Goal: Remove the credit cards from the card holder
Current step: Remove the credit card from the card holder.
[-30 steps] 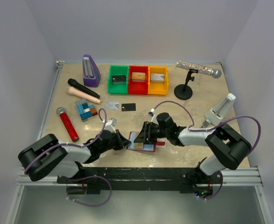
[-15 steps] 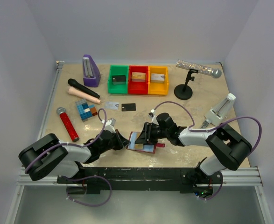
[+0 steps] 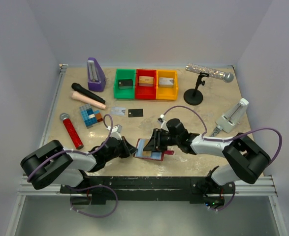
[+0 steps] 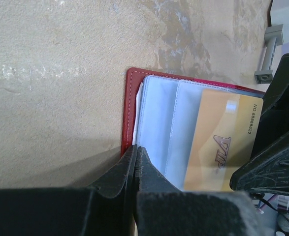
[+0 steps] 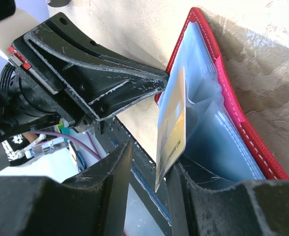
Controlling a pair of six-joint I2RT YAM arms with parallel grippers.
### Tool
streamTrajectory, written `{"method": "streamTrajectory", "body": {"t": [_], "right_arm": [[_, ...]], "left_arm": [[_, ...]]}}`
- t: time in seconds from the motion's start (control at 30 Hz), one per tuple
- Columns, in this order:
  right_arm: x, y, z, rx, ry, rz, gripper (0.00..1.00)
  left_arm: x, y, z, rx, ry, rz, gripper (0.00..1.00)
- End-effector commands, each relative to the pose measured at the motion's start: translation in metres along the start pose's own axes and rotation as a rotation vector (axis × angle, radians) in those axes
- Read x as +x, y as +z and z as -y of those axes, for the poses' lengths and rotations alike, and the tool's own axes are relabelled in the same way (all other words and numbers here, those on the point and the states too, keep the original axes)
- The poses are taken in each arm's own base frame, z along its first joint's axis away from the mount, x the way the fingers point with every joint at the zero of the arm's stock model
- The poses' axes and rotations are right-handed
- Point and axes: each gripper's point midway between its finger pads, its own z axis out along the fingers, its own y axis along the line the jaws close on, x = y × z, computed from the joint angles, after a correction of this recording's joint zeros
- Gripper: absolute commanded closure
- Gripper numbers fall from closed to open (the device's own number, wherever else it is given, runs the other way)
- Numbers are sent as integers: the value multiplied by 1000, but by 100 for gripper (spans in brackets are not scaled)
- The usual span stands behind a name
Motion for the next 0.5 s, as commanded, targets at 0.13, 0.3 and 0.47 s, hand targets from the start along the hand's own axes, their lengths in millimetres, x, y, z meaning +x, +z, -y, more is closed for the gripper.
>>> {"method": "streamTrajectory", "body": {"t": [0.13, 0.3, 0.47], "right_arm": [[-9, -8, -10, -21, -48, 47, 64], [-9, -9, -7, -12, -51, 49, 66], [-10, -10, -4, 3, -44, 55, 71]], "left_arm": [[29, -13, -68, -244, 46, -82, 100], [28, -13, -68, -246, 48, -77, 100], [27, -14, -66, -238, 49, -74, 100]]}}
